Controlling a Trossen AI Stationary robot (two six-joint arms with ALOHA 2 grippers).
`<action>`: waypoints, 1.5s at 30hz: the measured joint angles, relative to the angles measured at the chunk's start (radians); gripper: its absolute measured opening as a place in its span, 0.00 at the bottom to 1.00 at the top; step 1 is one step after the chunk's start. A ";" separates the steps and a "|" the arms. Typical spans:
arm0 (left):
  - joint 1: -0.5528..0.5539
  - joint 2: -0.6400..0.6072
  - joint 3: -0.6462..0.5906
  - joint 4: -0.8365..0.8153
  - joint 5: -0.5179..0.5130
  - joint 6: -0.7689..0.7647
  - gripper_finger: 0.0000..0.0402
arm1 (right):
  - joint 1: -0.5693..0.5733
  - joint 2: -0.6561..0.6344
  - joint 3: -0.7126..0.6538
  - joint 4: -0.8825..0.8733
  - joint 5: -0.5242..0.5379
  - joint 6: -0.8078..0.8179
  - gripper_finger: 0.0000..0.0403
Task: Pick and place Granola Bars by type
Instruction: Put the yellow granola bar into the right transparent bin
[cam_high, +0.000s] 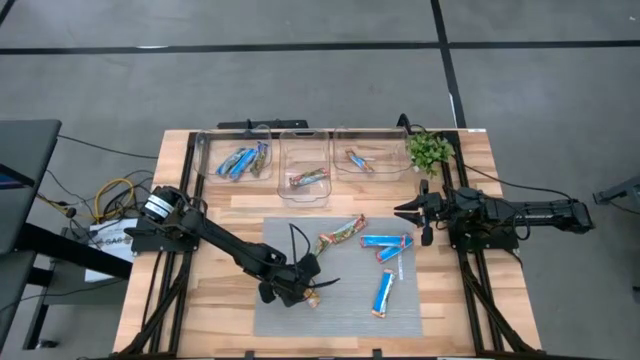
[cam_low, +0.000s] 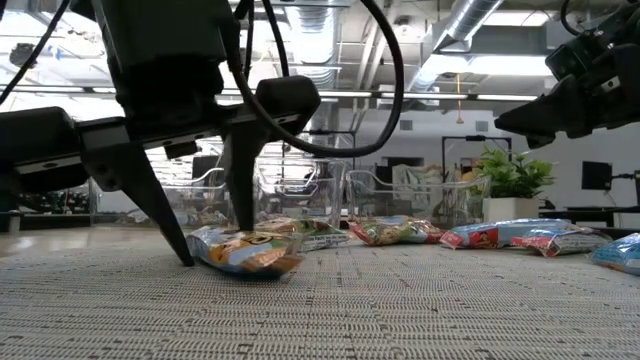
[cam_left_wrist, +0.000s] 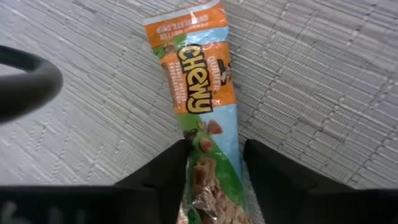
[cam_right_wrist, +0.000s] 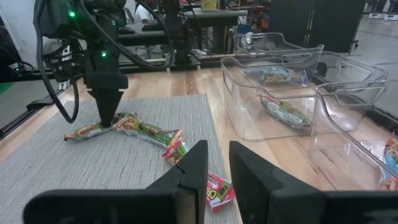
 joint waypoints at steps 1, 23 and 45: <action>0.000 0.000 0.000 -0.002 0.007 0.000 0.36 | 0.000 0.000 0.000 0.000 0.000 0.000 0.15; 0.071 0.005 0.273 -0.025 -0.046 -0.231 0.10 | 0.000 0.000 0.000 0.000 0.000 0.000 0.15; 0.429 0.000 0.701 0.010 -0.050 -0.782 0.10 | 0.000 0.000 0.000 0.000 0.000 0.000 0.15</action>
